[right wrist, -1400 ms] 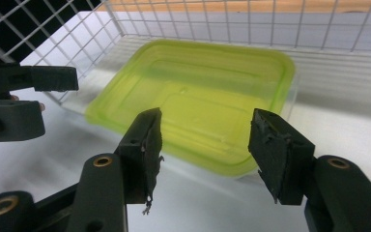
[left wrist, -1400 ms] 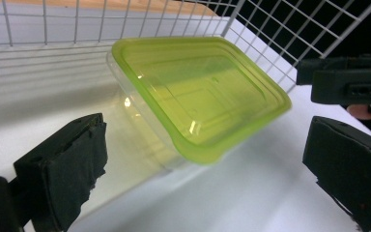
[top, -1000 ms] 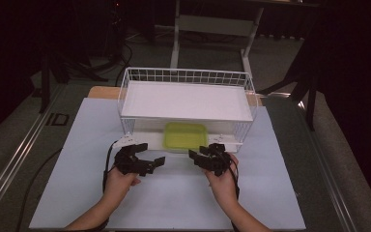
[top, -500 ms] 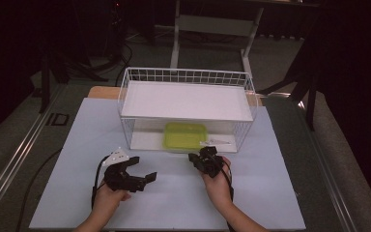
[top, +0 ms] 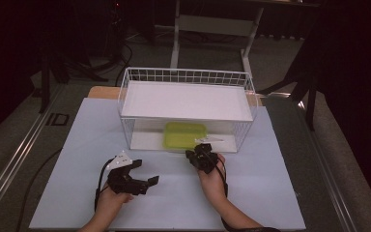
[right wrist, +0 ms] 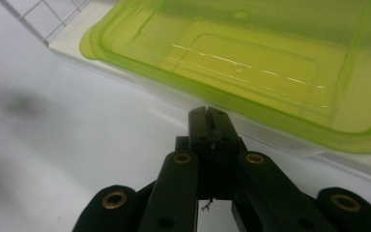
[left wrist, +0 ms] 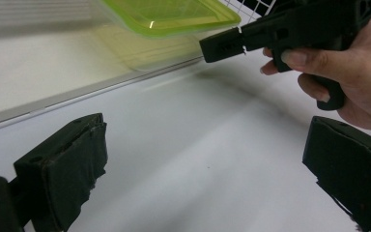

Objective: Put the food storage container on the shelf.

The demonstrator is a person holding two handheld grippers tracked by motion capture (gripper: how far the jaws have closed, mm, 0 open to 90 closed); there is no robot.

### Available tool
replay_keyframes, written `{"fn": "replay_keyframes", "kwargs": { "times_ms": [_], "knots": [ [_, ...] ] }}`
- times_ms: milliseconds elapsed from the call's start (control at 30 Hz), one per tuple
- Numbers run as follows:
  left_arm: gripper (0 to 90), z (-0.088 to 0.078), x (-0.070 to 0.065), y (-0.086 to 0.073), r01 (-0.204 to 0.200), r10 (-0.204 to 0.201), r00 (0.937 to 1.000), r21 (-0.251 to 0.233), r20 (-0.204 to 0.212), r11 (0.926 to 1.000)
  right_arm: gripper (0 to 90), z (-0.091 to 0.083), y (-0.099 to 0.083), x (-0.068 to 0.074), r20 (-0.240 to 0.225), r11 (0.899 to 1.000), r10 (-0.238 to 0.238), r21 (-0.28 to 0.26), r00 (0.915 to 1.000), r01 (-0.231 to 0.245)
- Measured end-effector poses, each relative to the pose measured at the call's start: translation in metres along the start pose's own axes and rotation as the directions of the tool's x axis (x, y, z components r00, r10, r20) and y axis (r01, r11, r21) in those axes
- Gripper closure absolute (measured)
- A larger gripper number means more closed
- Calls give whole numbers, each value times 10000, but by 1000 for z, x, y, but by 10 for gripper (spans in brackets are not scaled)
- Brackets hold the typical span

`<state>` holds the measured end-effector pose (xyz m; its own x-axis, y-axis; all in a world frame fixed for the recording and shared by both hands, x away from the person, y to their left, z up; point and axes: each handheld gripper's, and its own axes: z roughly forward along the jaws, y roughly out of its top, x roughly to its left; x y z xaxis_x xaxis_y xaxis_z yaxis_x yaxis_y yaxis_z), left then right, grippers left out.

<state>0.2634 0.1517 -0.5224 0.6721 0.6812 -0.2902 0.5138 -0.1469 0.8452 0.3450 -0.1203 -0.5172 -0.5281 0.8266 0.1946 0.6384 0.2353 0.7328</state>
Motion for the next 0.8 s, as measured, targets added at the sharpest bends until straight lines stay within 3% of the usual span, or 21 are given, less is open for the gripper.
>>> {"fn": "replay_keyframes", "kwargs": {
  "times_ms": [367,533,633,800],
  "knots": [
    [29,-1,1,0,-50,49,10000,-153,-64,9999,900,12,9,-1,123,9998,74,-183,9999,-72],
    [29,0,2,-1,9,-9,10000,-43,-6,10000,900,16,14,-5,129,9991,334,-273,9994,-331],
    [29,1,1,-2,-39,39,10000,-13,-26,10000,900,22,20,-6,360,9991,220,-383,9991,-206],
    [29,1,2,-2,-20,20,10000,11,-34,10000,900,31,23,-11,344,9978,508,-451,9981,-492]
  ]
}}
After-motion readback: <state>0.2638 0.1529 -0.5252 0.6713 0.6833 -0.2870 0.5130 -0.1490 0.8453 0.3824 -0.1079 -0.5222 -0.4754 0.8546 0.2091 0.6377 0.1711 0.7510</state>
